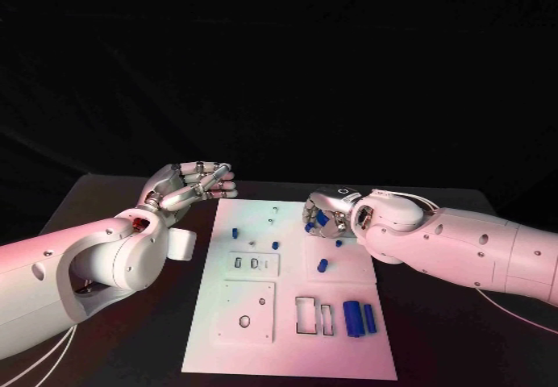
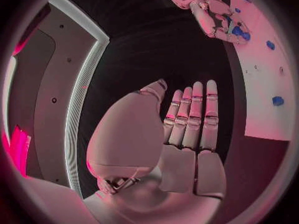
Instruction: Assemble the parts on the task board
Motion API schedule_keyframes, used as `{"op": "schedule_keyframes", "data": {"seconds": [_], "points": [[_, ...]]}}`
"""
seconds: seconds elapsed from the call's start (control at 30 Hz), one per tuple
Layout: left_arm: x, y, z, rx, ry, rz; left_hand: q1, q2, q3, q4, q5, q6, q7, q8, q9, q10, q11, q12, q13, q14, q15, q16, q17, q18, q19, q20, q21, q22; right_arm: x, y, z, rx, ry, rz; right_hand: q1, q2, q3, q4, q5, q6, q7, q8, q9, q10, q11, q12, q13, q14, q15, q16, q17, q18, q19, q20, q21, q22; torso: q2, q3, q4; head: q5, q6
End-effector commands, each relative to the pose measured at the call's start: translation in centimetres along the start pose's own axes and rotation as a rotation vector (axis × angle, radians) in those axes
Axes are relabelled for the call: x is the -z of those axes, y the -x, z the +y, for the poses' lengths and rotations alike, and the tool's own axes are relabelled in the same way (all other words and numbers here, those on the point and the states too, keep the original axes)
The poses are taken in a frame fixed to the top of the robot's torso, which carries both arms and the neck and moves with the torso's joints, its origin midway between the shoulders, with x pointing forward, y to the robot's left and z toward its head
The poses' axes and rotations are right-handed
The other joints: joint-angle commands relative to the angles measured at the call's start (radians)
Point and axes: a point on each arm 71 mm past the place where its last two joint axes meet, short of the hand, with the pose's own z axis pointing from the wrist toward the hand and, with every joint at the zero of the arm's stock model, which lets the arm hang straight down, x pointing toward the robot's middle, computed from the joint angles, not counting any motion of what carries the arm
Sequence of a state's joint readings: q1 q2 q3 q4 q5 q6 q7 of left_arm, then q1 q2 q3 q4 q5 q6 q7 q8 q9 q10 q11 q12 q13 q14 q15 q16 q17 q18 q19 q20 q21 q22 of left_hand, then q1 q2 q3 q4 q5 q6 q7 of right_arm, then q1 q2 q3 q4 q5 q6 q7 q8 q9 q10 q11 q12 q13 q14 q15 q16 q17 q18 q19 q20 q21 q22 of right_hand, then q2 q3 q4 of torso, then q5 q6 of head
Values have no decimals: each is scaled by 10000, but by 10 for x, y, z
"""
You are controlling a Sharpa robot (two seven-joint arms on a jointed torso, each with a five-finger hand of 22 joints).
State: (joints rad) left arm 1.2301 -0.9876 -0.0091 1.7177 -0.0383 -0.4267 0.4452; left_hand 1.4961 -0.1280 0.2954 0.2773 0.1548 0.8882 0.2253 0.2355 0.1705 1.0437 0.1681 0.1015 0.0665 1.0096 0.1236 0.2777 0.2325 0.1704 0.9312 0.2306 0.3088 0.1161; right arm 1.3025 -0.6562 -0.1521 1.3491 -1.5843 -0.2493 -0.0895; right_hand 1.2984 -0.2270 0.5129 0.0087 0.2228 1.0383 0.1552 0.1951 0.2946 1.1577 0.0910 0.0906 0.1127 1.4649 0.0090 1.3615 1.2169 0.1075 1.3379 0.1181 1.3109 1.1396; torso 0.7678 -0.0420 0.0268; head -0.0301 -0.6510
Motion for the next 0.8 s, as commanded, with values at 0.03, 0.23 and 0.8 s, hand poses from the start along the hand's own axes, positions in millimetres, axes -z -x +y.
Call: {"op": "schedule_keyframes", "data": {"seconds": [0.03, 0.23, 0.8], "points": [[0, -2, -1, 58, -54, 219, -23, -53, 47, 33, -37, -60, 80, -65, -4, -17, 86, -75, -12, -28, 60, -61, 11, 117, 34, 21, -11, -11, -1, -1, 1, -24, 0, 61, -20, 74, 78, 4, 4, 78, -24, 37, 18, 104, 0, 57, 7, 433, 14, 64, 10, -205, 72, -25, 48, 22, 39, -14, 11, -6, 2], [-1, -2, -1, 59, -32, 223, -18, -50, 54, 29, -36, -61, 79, -66, -4, -17, 86, -80, -11, -31, 61, -64, 14, 118, 32, 22, -13, -13, -1, -1, 1, -67, -26, 79, -30, 108, 200, 53, -14, 122, -49, 71, 71, 193, -27, 84, 12, 433, -4, 117, 46, -212, 80, -38, 95, 94, 67, -28, 18, -4, -15], [-1, 0, -1, 39, 9, 184, 17, -37, 90, 4, -35, -63, 78, -72, -2, -14, 85, -103, -9, -33, 60, -73, 30, 121, 30, 23, -18, -21, 5, 12, 5, -74, -76, -1571, 396, 585, 982, -263, -700, 666, -330, 711, 758, 1049, -354, 376, 253, 448, -272, 349, 186, -278, 216, -272, 412, 611, 86, -63, 8, -11, 37]]}}
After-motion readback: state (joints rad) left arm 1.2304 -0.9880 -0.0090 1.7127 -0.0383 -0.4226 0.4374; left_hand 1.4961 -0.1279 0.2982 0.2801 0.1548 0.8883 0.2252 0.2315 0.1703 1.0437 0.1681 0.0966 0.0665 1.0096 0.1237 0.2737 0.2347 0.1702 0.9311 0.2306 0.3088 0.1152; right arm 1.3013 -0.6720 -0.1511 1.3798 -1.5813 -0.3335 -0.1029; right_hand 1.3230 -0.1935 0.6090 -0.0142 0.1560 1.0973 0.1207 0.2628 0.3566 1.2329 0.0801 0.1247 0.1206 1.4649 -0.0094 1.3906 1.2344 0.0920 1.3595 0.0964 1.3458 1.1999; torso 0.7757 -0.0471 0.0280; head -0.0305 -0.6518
